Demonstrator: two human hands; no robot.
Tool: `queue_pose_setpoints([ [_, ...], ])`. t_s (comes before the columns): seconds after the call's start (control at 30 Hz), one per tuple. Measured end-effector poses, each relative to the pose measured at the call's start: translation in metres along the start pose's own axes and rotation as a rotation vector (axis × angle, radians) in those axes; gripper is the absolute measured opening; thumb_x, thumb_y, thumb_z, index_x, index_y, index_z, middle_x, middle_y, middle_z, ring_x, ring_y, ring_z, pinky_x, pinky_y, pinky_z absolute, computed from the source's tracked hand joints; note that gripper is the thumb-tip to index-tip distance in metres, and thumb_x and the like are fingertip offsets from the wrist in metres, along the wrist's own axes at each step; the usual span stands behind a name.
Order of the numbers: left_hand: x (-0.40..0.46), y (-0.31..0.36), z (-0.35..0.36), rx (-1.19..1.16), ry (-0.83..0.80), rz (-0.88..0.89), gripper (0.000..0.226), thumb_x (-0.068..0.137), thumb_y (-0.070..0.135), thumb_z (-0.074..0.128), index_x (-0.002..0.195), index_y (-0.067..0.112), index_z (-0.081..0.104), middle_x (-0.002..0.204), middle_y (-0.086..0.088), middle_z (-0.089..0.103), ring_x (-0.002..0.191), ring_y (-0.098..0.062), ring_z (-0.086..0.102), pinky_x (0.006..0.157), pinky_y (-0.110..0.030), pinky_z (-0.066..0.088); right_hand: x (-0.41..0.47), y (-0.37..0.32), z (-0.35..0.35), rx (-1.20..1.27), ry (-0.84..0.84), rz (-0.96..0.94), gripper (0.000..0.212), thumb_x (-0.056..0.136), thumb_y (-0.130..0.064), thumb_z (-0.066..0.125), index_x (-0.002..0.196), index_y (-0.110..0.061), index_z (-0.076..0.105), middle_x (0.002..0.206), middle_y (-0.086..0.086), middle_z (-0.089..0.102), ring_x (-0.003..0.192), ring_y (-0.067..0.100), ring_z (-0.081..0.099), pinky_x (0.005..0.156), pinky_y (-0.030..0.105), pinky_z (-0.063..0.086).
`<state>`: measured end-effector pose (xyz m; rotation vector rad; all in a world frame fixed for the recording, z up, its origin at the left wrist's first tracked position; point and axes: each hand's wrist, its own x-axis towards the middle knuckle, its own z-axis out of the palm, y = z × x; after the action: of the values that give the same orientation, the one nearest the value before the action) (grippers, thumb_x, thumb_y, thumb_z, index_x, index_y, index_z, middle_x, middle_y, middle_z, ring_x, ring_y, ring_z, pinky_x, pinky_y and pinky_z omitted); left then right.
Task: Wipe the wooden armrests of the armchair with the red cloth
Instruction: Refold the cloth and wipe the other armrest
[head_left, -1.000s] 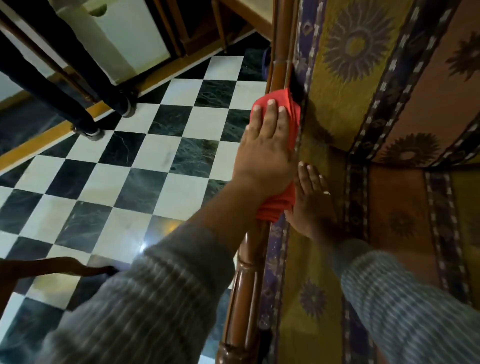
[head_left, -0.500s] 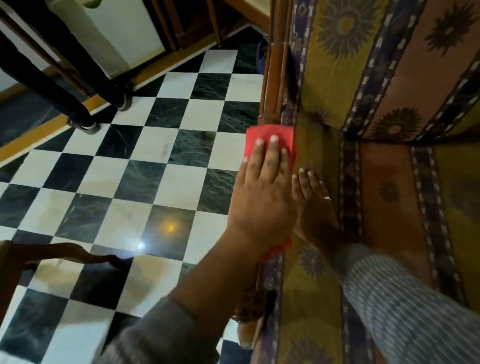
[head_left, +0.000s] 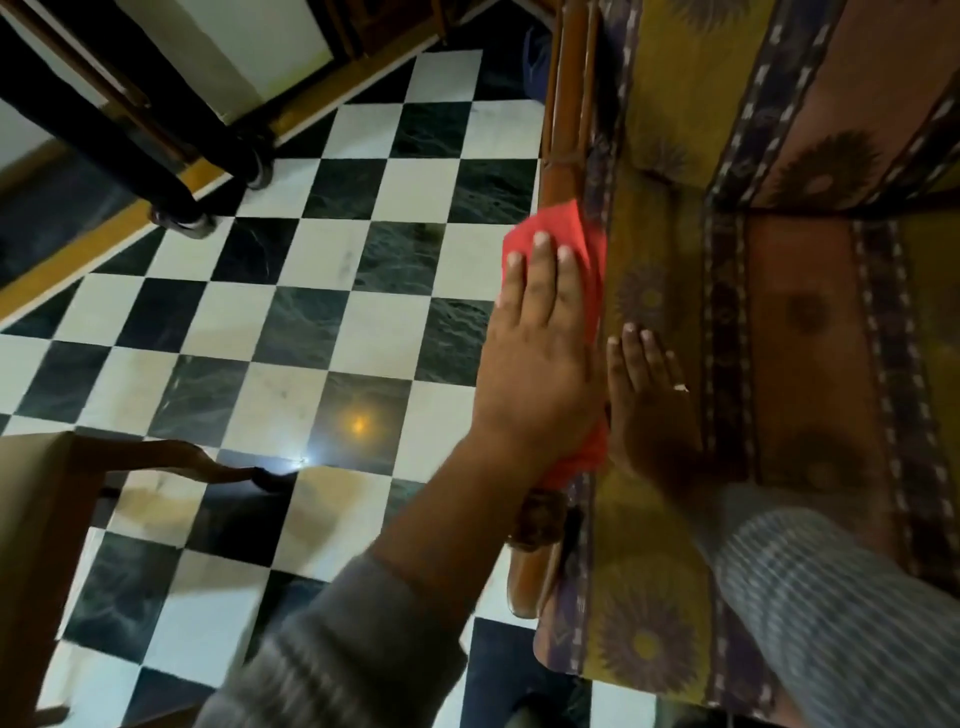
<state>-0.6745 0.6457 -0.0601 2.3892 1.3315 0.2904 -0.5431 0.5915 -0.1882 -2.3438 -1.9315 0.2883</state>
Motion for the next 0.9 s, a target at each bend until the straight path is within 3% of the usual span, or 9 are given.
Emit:
queue_pose_setpoints([
  [0.17,-0.033,0.007,0.007,0.096,-0.058,0.075,0.067,0.105,0.036,0.034,0.156,0.015,-0.004,0.162,-0.004,-0.021,0.151,-0.028,-0.022,0.125,-0.044,-0.007,-0.004,-0.002,-0.004,0.022,-0.036,0.007,0.099,0.087,-0.058,-0.025,0.152,-0.002,0.023,0.161,0.019,0.015,0.151,0.036,0.010,0.121,0.049,0.012],
  [0.27,-0.002,0.000,0.004,0.208,-0.071,0.130,0.067,0.104,0.037,0.031,0.157,0.010,-0.001,0.166,-0.010,-0.012,0.152,-0.030,-0.017,0.123,-0.043,-0.007,-0.001,0.002,0.004,-0.019,-0.050,0.016,0.087,0.087,-0.055,-0.001,0.153,-0.002,0.021,0.163,0.018,0.012,0.152,0.034,0.008,0.121,0.050,0.012],
  [0.4,0.072,-0.004,-0.006,0.231,-0.072,0.107,0.071,0.102,0.040,0.032,0.157,0.006,0.001,0.167,-0.015,-0.006,0.153,-0.032,-0.012,0.124,-0.046,-0.003,0.000,0.007,0.019,-0.047,-0.025,0.028,0.079,0.096,-0.056,0.018,0.152,-0.003,0.026,0.162,0.019,0.017,0.151,0.034,0.012,0.120,0.051,0.017],
  [0.53,0.106,-0.007,-0.011,0.206,-0.080,0.076,0.072,0.101,0.039,0.033,0.157,0.005,0.001,0.167,-0.016,-0.005,0.153,-0.035,-0.010,0.126,-0.050,0.006,0.003,0.011,0.029,-0.042,-0.007,0.036,0.083,0.095,-0.065,0.010,0.155,-0.007,0.020,0.163,0.015,0.013,0.152,0.030,0.008,0.122,0.049,0.013],
  [0.7,0.059,-0.001,-0.006,0.170,-0.041,0.066,0.070,0.102,0.041,0.030,0.157,0.006,0.003,0.167,-0.015,-0.004,0.154,-0.034,-0.010,0.126,-0.049,0.005,0.001,0.008,0.022,-0.042,-0.012,0.022,0.078,0.096,-0.058,0.023,0.150,-0.003,0.033,0.161,0.018,0.020,0.150,0.034,0.016,0.121,0.049,0.018],
  [0.9,-0.028,0.007,0.008,0.135,-0.021,0.071,0.067,0.104,0.036,0.033,0.158,0.011,0.002,0.166,-0.010,-0.011,0.153,-0.030,-0.017,0.124,-0.044,-0.006,-0.001,0.003,0.003,0.004,-0.087,0.015,0.087,0.094,-0.056,-0.008,0.152,-0.002,0.027,0.160,0.020,0.020,0.149,0.037,0.016,0.119,0.052,0.019],
])
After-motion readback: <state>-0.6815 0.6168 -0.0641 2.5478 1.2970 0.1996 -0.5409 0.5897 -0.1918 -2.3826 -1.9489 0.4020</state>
